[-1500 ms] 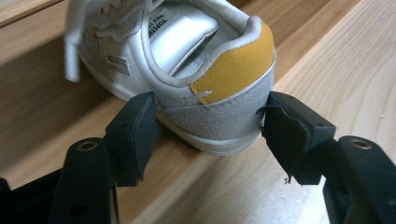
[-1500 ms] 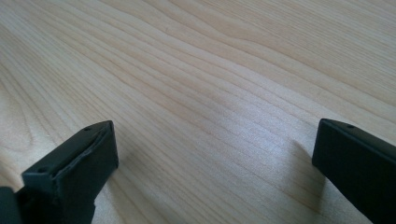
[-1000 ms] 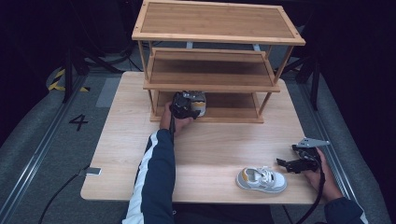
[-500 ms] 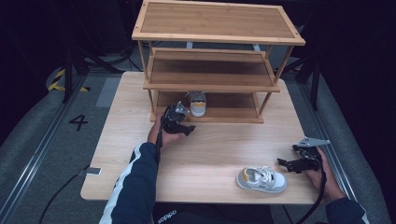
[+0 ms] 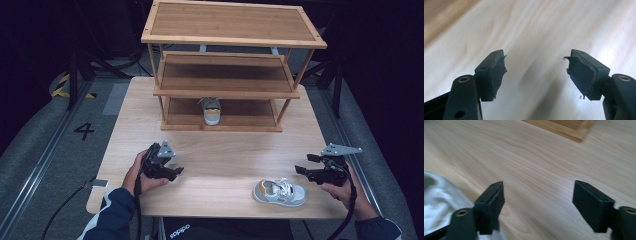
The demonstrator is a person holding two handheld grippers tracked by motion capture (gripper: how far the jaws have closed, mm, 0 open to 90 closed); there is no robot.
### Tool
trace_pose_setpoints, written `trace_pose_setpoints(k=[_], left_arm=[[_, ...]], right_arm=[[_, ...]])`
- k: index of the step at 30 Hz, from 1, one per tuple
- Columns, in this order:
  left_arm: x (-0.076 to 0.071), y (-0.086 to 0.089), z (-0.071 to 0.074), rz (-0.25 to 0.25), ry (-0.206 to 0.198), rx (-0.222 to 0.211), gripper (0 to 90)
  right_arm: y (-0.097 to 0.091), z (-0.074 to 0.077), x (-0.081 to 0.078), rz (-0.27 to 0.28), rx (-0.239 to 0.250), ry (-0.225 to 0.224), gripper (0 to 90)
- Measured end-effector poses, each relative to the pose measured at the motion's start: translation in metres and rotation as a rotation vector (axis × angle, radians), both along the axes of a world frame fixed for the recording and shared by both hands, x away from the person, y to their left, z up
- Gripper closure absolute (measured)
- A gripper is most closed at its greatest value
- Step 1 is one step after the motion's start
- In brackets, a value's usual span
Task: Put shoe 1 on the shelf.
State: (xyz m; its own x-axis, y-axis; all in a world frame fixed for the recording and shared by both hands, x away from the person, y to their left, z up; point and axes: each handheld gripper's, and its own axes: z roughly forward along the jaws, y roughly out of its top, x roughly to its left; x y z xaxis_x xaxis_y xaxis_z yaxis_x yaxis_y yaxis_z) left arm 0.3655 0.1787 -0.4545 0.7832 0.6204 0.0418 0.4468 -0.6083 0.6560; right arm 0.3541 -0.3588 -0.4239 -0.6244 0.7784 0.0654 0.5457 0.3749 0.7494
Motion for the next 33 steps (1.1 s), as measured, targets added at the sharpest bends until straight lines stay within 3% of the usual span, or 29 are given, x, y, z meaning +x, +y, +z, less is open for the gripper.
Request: trace_pose_setpoints(k=[2,4,5,8,9,11,13,15,18,20,24,29,33], left_arm=[[-0.009,0.012,-0.004,0.032,0.013,-0.059,29.4],[-0.014,0.018,-0.007,0.049,0.013,-0.052,28.9],[-0.018,0.021,-0.009,0.055,0.031,-0.069,28.9],[-0.024,0.023,-0.012,0.042,0.034,-0.051,28.0],[-0.031,0.024,-0.016,0.024,0.032,-0.044,26.9],[-0.033,0.025,-0.017,0.008,0.028,-0.024,26.3],[-0.04,0.027,-0.023,0.005,0.045,-0.038,25.1],[-0.042,0.03,-0.024,0.005,0.048,-0.053,24.4],[-0.045,0.034,-0.026,0.004,0.026,-0.067,23.7],[-0.045,0.035,-0.026,-0.002,0.017,-0.064,22.8],[-0.043,0.035,-0.027,-0.009,0.011,-0.062,20.2],[-0.044,0.034,-0.028,0.002,0.02,-0.069,19.9],[-0.043,0.034,-0.028,-0.009,0.02,-0.074,19.9]], right_arm=[[0.012,0.006,-0.005,0.053,0.006,0.005,29.9],[0.028,0.011,-0.012,0.09,-0.02,-0.015,34.4],[0.036,0.014,-0.015,0.106,-0.028,-0.014,36.3],[0.049,0.017,-0.022,0.129,-0.026,-0.019,40.2],[0.065,0.018,-0.03,0.171,-0.06,-0.017,43.2],[0.072,0.019,-0.033,0.18,-0.066,-0.02,44.2],[0.088,0.017,-0.04,0.242,-0.064,0.009,49.8],[0.091,0.016,-0.041,0.251,-0.067,0.025,52.3],[0.104,0.011,-0.046,0.292,-0.086,0.046,56.2],[0.106,0.009,-0.047,0.292,-0.067,0.07,56.9],[0.116,0.003,-0.053,0.265,-0.115,0.07,57.5],[0.113,0.001,-0.05,0.24,-0.069,0.111,59.3],[0.114,0.002,-0.053,0.219,-0.054,0.125,65.7]])
